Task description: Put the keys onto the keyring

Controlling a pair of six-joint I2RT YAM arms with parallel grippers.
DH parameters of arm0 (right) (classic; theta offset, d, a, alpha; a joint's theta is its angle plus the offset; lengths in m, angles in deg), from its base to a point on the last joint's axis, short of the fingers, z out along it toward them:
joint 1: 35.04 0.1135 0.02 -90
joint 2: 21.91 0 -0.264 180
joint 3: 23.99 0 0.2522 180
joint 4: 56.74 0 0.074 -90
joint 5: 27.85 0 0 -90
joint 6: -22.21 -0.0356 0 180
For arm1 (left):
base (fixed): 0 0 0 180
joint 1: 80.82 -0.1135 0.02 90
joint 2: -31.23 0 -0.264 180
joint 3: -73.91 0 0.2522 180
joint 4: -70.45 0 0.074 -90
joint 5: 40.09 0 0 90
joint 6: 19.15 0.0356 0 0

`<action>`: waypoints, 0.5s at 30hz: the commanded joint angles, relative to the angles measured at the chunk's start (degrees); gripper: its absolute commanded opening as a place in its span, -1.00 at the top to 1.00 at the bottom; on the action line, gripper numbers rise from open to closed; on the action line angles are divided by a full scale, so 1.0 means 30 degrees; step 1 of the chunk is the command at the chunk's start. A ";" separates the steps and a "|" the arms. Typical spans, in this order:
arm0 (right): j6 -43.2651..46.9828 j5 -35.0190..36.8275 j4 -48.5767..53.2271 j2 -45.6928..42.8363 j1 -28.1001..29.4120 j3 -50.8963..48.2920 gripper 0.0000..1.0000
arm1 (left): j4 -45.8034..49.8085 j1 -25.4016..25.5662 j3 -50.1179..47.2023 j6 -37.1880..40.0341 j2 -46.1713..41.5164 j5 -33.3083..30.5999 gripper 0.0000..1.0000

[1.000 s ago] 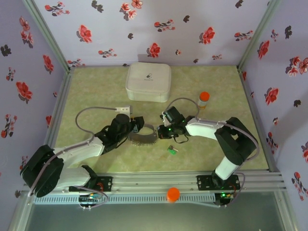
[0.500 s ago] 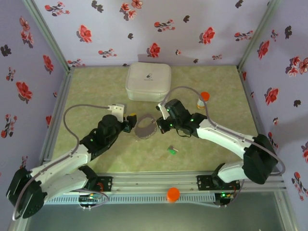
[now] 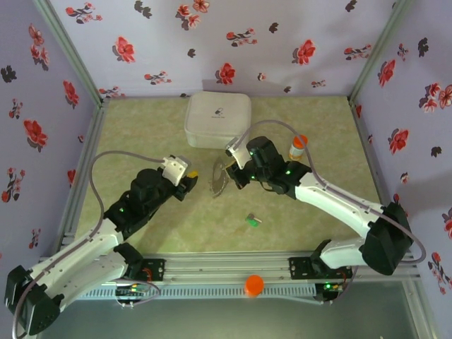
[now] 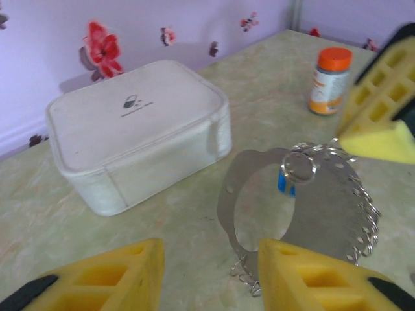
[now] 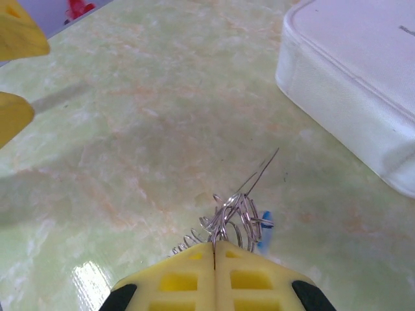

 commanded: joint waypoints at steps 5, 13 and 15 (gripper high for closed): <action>0.3685 -0.3060 -0.2426 -0.1756 -0.0059 -0.0911 1.00 | -0.0963 0.0011 -0.0576 0.3185 -0.1349 0.4682 0.34; 0.4889 -0.5234 -0.3025 -0.2055 -0.0051 -0.1255 1.00 | -0.0666 0.0059 -0.0393 0.3469 -0.0873 0.7877 0.65; 0.4885 -0.5457 -0.2979 -0.2026 0.0029 -0.1205 1.00 | -0.0866 0.0123 -0.0358 0.3179 -0.0654 0.8314 0.66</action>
